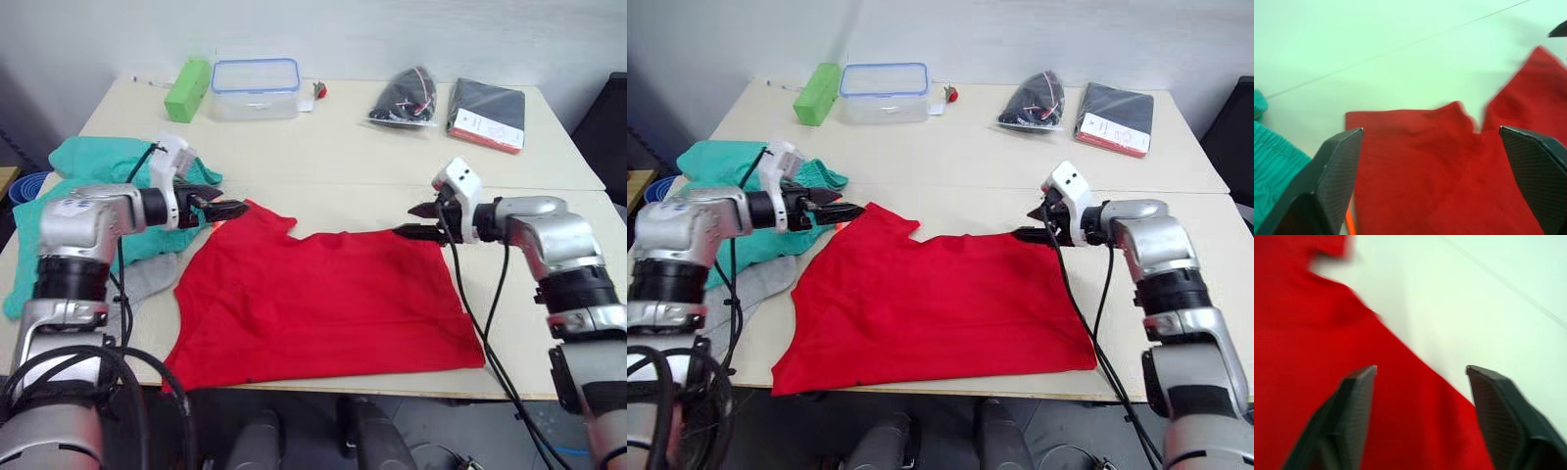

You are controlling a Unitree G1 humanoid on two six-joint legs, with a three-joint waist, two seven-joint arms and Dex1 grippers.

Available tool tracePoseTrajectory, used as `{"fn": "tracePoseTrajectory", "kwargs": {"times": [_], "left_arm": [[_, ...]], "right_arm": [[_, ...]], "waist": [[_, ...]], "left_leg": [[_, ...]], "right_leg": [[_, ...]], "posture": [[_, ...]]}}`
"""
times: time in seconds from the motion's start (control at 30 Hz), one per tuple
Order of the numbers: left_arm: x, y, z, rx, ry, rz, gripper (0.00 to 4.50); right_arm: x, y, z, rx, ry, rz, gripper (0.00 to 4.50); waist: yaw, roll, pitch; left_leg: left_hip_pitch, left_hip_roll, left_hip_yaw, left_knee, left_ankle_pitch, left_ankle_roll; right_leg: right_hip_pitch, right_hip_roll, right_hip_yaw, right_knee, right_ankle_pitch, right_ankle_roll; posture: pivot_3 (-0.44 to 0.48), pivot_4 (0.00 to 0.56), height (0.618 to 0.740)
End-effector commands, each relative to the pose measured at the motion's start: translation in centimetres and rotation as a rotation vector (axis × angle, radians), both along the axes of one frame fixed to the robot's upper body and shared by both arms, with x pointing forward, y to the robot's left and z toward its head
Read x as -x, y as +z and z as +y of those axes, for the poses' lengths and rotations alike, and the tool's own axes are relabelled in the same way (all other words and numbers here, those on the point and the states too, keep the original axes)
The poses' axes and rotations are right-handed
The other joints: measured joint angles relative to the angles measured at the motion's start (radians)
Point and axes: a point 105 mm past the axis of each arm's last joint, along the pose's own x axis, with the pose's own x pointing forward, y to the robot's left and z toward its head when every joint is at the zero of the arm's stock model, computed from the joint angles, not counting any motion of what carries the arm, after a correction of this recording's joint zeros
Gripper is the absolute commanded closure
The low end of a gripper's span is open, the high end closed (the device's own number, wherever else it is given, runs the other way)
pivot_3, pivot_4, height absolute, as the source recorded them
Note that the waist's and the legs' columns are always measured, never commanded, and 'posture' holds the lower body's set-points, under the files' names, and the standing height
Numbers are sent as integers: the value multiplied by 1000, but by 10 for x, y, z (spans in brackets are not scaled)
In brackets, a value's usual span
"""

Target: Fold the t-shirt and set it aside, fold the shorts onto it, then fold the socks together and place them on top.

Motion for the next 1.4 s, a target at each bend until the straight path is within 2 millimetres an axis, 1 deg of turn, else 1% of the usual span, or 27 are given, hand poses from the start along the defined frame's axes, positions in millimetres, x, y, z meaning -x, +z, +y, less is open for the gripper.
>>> {"fn": "tracePoseTrajectory", "kwargs": {"times": [0.03, 0.17, 0.33, 0.4, 0.47, 0.57, 0.67, 0.83, 0.93, 1.0, 1.07, 1.17, 1.27, 1.4], "left_arm": [[-18, -8, 4, -77, 47, 3, 0], [-26, -21, 14, -135, 92, 23, 0], [-28, -27, 22, -147, 112, 33, 0], [-28, -30, 24, -157, 116, 35, 0], [-28, -33, 24, -158, 118, 41, 0], [-28, -37, 25, -159, 124, 51, 572], [-27, -42, 26, -172, 124, 58, 1516], [-25, -46, 26, -175, 113, 71, 3024], [-25, -49, 29, -187, 120, 73, 4050], [-25, -49, 32, -193, 135, 70, 4487], [-26, -47, 35, -189, 152, 63, 4487], [-26, -42, 33, -149, 151, 63, 3854], [-27, -40, 30, -154, 134, 55, 2903], [-30, -43, 35, -215, 164, 34, 1658]], "right_arm": [[-15, 2, -5, 50, -64, -5, 86], [-23, -1, -15, 92, -131, 16, 86], [-23, -5, -31, 108, -184, 43, 86], [-20, -7, -31, 105, -174, 54, 86], [-18, -10, -28, 89, -151, 68, 86], [-14, -15, -21, 70, -124, 87, 667], [-12, -19, -18, 60, -117, 101, 1701], [-8, -27, -19, 74, -111, 106, 3388], [-7, -27, -19, 72, -107, 105, 4472], [-6, -27, -20, 69, -107, 104, 4500], [-6, -27, -21, 69, -109, 103, 4500], [-5, -28, -22, 71, -108, 103, 4500], [-3, -29, -21, 68, -100, 108, 4500], [-2, -29, -19, 58, -92, 111, 4500]], "waist": [[-3, 0, 0], [-21, 0, 0], [-23, 0, 0], [-22, 0, 0], [-22, 0, 0], [-22, 0, 0], [-23, 0, 0], [-22, 0, 0], [-21, 0, 0], [-21, 0, 0], [-21, 0, 0], [-21, 0, 0], [-21, 0, 0], [-21, 0, 0]], "left_leg": [[-3, -1, 2, 0, 1, 0], [-4, 0, 5, -1, 1, 0], [-3, 0, 5, -1, 1, 0], [-2, 0, 5, 0, 1, 0], [-1, 0, 5, 1, 1, 1], [2, -1, 7, 3, 1, 1], [2, 0, 8, 6, 0, 3], [3, 0, 8, 12, -2, 7], [3, -1, 8, 13, -2, 7], [3, -1, 8, 13, -2, 7], [3, -1, 8, 13, -2, 7], [3, 0, 8, 13, -2, 7], [3, 0, 8, 13, -2, 7], [3, 0, 8, 13, -2, 7]], "right_leg": [[-3, 1, 0, 0, 0, 0], [-5, 0, 0, -1, 1, 1], [-4, 0, 3, 0, 2, 2], [-4, 0, 3, 2, 2, 3], [-4, 1, 4, 4, 2, 3], [-3, 1, 6, 7, 2, 3], [-3, 1, 8, 11, 2, 3], [-2, 1, 8, 15, 3, 4], [-1, 2, 9, 15, 4, 4], [-1, 2, 9, 15, 5, 4], [-1, 2, 9, 15, 5, 4], [-1, 2, 9, 15, 5, 4], [-1, 2, 9, 15, 5, 4], [-1, 2, 9, 15, 5, 4]], "posture": [[0, 150, 740], [0, 150, 740], [0, 150, 740], [0, 150, 740], [0, 150, 740], [0, 150, 740], [0, 150, 740], [0, 150, 740], [0, 150, 740], [0, 150, 740], [0, 150, 740], [0, 150, 740], [0, 150, 740], [0, 150, 740]]}}
